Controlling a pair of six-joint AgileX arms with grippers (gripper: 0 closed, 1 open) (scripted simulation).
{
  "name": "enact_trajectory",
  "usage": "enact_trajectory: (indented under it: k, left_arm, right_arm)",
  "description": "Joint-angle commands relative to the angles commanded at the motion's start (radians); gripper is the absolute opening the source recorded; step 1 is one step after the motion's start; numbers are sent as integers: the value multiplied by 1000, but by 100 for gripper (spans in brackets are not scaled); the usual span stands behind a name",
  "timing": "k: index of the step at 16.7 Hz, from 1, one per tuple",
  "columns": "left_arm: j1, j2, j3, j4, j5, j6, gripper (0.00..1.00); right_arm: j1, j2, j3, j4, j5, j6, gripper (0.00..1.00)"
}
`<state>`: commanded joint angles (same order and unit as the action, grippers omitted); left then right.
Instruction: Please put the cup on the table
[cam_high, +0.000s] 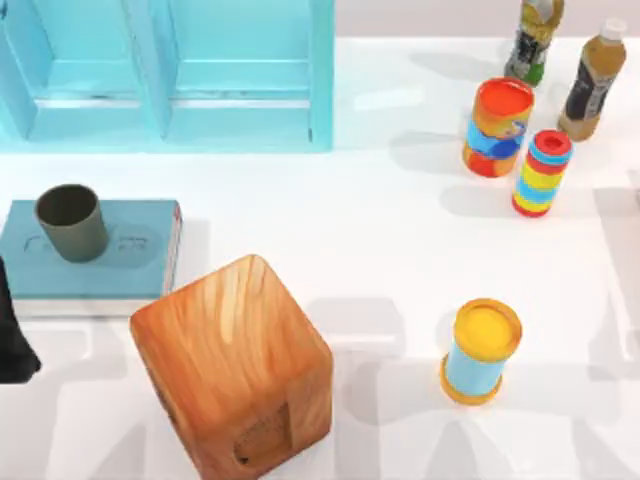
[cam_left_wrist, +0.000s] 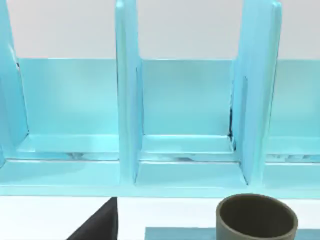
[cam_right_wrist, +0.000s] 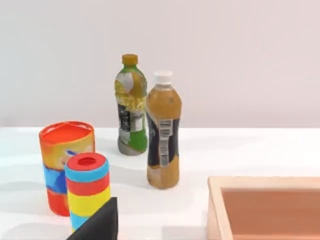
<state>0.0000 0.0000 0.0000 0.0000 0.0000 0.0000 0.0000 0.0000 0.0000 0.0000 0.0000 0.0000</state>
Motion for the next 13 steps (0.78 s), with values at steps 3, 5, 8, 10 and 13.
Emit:
enact_trajectory:
  k: [3,5,8,10,13]
  left_arm:
    - [-1,10,8,-10,-1,1,100]
    - [-6,62,53,-61,-4,5,100]
    - [-16,218,197,-211,-13,1,100]
    - [-25,374,343,-343,-20,-13,100]
    - [-41,667,632,-553,-28,-49,100]
  right_arm:
    - [0,0,0,0,0,0,100]
    - [0,0,0,0,0,0,100]
    - [0,0,0,0,0,0,100]
    - [0,0,0,0,0,0,100]
    - [0,0,0,0,0,0,100]
